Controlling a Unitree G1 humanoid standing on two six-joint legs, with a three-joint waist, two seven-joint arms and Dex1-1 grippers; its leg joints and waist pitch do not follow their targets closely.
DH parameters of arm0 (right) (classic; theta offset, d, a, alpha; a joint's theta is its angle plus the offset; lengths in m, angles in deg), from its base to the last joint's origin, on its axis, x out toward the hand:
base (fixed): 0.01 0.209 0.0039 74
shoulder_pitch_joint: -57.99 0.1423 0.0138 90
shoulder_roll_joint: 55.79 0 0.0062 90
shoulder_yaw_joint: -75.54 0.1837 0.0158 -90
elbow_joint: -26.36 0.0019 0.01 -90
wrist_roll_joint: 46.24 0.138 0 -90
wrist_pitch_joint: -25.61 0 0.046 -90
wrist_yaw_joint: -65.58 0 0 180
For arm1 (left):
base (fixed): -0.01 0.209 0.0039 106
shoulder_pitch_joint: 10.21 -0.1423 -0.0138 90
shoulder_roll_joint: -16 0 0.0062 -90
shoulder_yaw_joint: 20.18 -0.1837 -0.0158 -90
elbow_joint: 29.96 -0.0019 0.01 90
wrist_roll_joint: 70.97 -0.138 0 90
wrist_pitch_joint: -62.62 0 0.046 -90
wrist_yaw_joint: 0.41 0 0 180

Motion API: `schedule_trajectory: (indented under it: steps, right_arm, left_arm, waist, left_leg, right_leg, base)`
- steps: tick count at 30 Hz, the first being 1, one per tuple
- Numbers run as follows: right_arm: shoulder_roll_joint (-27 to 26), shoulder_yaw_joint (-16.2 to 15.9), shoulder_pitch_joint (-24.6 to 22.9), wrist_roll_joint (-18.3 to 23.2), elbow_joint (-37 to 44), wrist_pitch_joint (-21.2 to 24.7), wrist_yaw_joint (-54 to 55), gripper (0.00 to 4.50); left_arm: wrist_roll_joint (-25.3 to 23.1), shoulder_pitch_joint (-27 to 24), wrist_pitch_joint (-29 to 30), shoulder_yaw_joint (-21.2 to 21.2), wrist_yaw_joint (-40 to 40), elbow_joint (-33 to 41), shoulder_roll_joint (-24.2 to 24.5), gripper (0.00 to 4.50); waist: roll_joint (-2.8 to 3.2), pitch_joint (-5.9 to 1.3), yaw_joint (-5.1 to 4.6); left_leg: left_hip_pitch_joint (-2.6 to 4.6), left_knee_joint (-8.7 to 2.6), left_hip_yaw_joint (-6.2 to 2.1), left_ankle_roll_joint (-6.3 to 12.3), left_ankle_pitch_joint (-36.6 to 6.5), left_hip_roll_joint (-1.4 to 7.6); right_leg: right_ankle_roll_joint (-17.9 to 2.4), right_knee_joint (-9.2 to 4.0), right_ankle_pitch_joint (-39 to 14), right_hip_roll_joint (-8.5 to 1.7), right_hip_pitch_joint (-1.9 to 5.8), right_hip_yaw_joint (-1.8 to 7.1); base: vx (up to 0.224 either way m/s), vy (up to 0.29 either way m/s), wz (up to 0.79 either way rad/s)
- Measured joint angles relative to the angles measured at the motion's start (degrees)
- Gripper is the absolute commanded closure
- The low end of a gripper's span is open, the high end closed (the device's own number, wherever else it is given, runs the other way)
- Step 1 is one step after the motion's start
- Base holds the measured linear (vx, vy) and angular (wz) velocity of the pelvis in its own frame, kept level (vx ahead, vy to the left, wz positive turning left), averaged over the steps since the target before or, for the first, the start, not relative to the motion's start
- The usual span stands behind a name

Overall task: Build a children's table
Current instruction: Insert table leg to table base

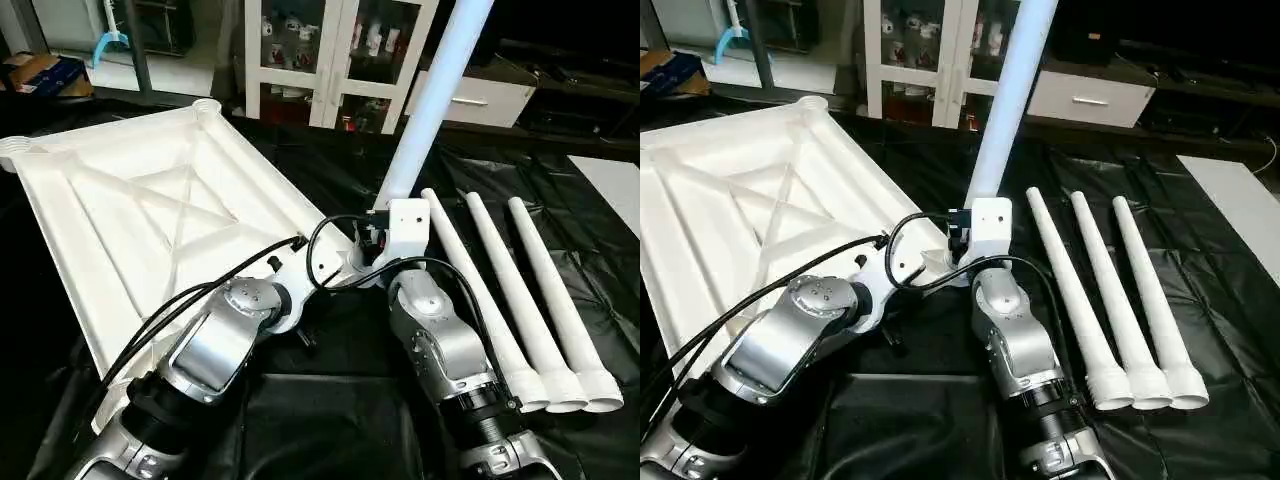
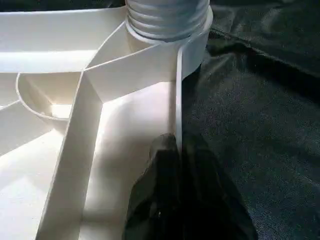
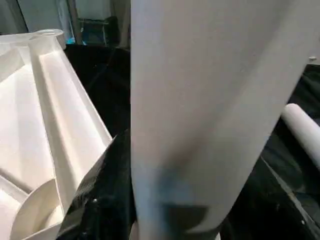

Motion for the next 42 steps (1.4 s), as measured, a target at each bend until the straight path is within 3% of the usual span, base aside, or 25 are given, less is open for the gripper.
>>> schedule_trajectory:
  steps: [2, 4, 7, 8, 12, 15, 18, 25, 42]
  right_arm:
    - [0.01, 0.00, -0.03, 0.01, -0.01, -0.06, -0.32, 2.29]
    - [0.02, 0.00, -0.08, 0.01, 0.00, -0.20, -0.71, 1.86]
    - [1.54, 0.71, -0.38, 0.41, -0.19, -0.30, -0.98, 1.81]
    - [1.55, 1.10, -0.52, 0.73, -0.13, -0.31, -1.28, 1.52]
    - [2.29, 1.83, -0.73, 0.62, -0.08, -0.23, -1.30, 1.31]
    - [2.66, 1.88, -0.76, 0.59, 0.07, -0.22, -1.35, 0.89]
    - [3.21, 2.28, -0.90, 0.51, 0.55, -0.16, -1.39, 0.89]
    - [3.20, 2.76, -1.00, 1.25, 1.04, -0.24, -3.18, 1.40]
    - [3.02, 3.05, -2.42, 4.90, 4.12, -0.27, -8.53, 2.09]
  left_arm:
    - [0.40, 0.00, 0.39, -0.03, 0.00, 0.45, 0.44, 4.50]
    - [0.55, -0.01, 0.56, -0.04, 0.01, 0.80, 0.71, 4.50]
    - [1.12, -0.18, 0.78, -0.20, 0.18, 1.56, 1.54, 4.50]
    - [1.51, -0.34, 0.66, -0.25, 0.30, 1.60, 1.56, 4.50]
    - [1.60, -0.43, 0.66, -0.32, 0.54, 1.62, 1.61, 4.50]
    - [1.98, -0.44, 0.67, -0.32, 0.55, 1.63, 1.88, 4.50]
    - [2.27, -0.44, 0.69, -0.32, 0.55, 1.77, 2.31, 4.50]
    - [3.07, -0.45, 0.32, -0.49, 0.70, 1.85, 3.13, 4.50]
    - [3.83, -3.22, -9.72, -1.90, 3.48, 2.49, 9.10, 4.50]
  waist:
    - [-0.02, -0.01, 0.12]
    - [-0.02, 0.00, 0.25]
    - [-0.01, 0.00, 0.77]
    - [0.04, 0.04, 0.87]
    - [0.02, 0.02, 0.94]
    - [0.02, 0.02, 0.94]
    - [0.01, 0.02, 0.94]
    - [0.01, 0.02, 0.98]
    - [0.03, 0.03, 1.10]
  left_leg:
    - [0.00, 0.00, 0.00, -0.11, 0.06, 0.12]
    - [0.01, 0.00, 0.00, -0.16, 0.09, 0.22]
    - [0.03, 0.00, 0.00, -0.21, 0.13, 0.29]
    - [0.05, 0.00, 0.01, -0.22, 0.13, 0.29]
    - [0.05, 0.02, 0.01, -0.27, 0.17, 0.30]
    - [0.06, 0.02, 0.01, -0.32, 0.20, 0.30]
    - [0.08, 0.03, 0.00, -0.35, 0.23, 0.30]
    - [0.10, 0.04, 0.00, -0.37, 0.33, 0.32]
    - [0.14, 0.08, -0.02, -0.39, 0.36, 0.33]
  right_leg:
    - [-0.02, 0.00, 0.01, 0.11, 0.00, -0.01]
    - [-0.04, 0.02, 0.02, 0.21, -0.02, -0.01]
    - [-0.04, 0.10, 0.02, 0.28, -0.04, -0.02]
    - [-0.04, 0.13, 0.02, 0.28, -0.05, -0.01]
    - [-0.06, 0.18, 0.04, 0.28, -0.05, -0.01]
    - [-0.08, 0.23, 0.05, 0.28, -0.06, -0.01]
    - [-0.09, 0.30, 0.05, 0.28, -0.06, -0.01]
    - [-0.20, 0.64, -0.03, 0.28, -0.16, -0.02]
    - [-0.23, 0.80, 0.00, 0.28, -0.16, -0.03]
  base:
    - [0.000, 0.000, 0.00]
    - [0.000, 0.000, 0.00]
    - [0.000, 0.000, 0.00]
    - [0.000, 0.000, 0.00]
    - [0.000, 0.000, 0.00]
    - [0.000, 0.000, 0.00]
    - [0.000, 0.000, 0.00]
    - [0.000, 0.000, 0.00]
    - [0.000, 0.000, 0.00]
